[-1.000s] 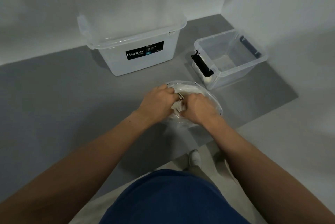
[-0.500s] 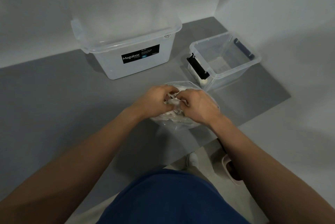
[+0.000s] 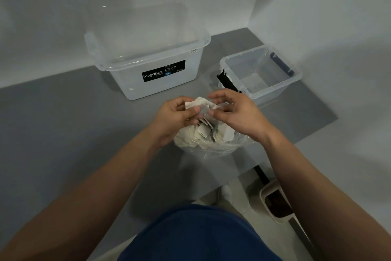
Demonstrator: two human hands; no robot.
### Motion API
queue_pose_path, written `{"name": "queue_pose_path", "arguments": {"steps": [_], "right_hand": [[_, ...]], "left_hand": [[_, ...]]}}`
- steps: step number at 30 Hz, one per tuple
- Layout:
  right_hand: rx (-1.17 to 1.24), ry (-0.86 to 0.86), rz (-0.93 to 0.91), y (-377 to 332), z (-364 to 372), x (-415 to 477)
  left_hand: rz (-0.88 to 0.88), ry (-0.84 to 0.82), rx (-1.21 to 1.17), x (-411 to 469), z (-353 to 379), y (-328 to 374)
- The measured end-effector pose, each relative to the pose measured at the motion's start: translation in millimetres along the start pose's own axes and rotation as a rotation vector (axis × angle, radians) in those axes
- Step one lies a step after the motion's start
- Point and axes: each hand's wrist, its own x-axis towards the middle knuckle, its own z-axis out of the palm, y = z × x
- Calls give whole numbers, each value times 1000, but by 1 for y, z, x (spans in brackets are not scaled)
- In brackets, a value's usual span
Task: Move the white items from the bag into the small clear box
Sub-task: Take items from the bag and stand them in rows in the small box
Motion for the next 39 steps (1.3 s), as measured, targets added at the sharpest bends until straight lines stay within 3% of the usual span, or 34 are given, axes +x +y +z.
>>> {"name": "queue_pose_path", "arguments": {"steps": [2,5,10,12,16,24,34,39], "right_hand": [[62,6,5,0,-1,0],[40,51,-34,-5,-3,1],[-384,0,-198,-19,-12,1],[-355,30,-207,-22,-13,0],[-126,153,-157,-25,-23,1],[-300,205,-234,-29,-52,4],[-530,400,-481,-11,-132,50],[-668,203,-310,17,-157,84]], "left_hand": [[-31,-4,-120,-1,2,0],[-35,-59,-75,-4,5,-1],[17,-131,120,-6,11,0],[9,-145,93,-7,16,2],[-64,-140,-214,-7,26,5],[-64,-190,-227,4,59,7],[9,-14,-100,33,90,19],[68,160,35,43,96,28]]}}
